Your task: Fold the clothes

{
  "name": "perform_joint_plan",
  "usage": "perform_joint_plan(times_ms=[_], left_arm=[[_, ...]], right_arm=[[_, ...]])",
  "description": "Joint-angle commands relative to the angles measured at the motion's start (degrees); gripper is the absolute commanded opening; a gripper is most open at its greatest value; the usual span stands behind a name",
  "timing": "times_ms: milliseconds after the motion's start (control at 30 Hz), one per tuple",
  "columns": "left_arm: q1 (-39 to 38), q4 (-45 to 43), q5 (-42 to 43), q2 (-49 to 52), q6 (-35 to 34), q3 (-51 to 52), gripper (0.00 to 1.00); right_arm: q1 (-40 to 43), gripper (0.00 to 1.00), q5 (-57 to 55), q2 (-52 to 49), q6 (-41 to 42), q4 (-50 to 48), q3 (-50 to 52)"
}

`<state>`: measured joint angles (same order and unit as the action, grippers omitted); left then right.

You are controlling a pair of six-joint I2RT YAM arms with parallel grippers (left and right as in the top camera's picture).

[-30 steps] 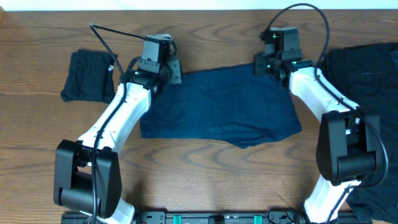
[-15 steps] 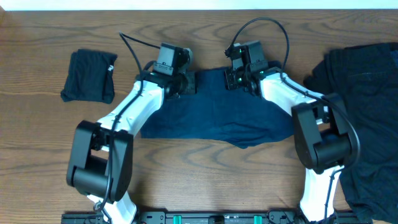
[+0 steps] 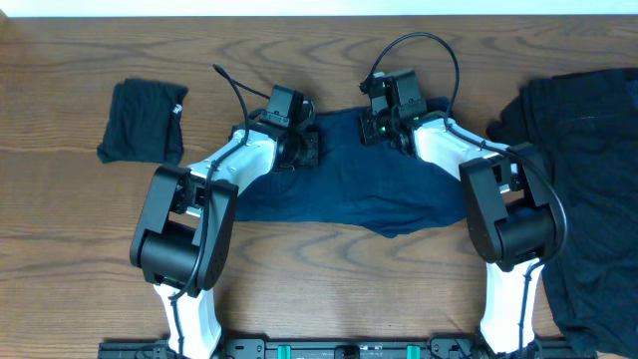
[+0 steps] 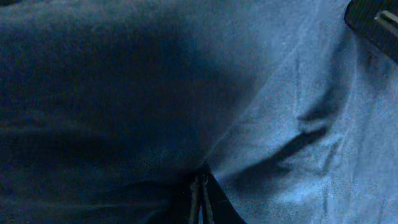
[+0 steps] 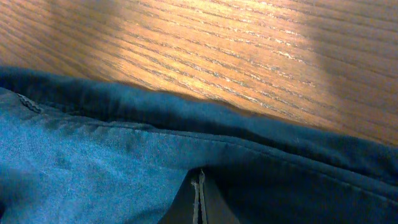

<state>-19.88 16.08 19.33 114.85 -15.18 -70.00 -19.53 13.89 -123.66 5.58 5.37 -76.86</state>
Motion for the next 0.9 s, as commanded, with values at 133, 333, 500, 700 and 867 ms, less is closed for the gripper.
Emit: perform_joint_plan(times_ms=[133,333,500,700,867], left_arm=[[-0.2,0.33,-0.31,-10.01,0.11,-0.85,0.06],[-0.2,1.03,-0.28,-13.29,0.04,-0.83,0.06],[-0.2,1.11,-0.33,-11.56,0.04,-0.72,0.06],[-0.2,-1.46,-0.5,-8.44,-0.13,-0.72,0.06],[-0.2,-4.31,-0.5,-5.33,-0.15,-0.72,0.06]], right_arm=[[0.42,0.01,0.96,12.7,-0.02,8.13,-0.81],[-0.09,0.01,7.58,21.2,0.17,24.85,-0.79],[-1.36,0.01,15.56,21.24,0.17,35.23,-0.15],[-4.7,0.01,15.82,18.93,3.17,38.95,2.95],[-7.52,0.01,15.91,17.7,3.17,36.98,7.06]])
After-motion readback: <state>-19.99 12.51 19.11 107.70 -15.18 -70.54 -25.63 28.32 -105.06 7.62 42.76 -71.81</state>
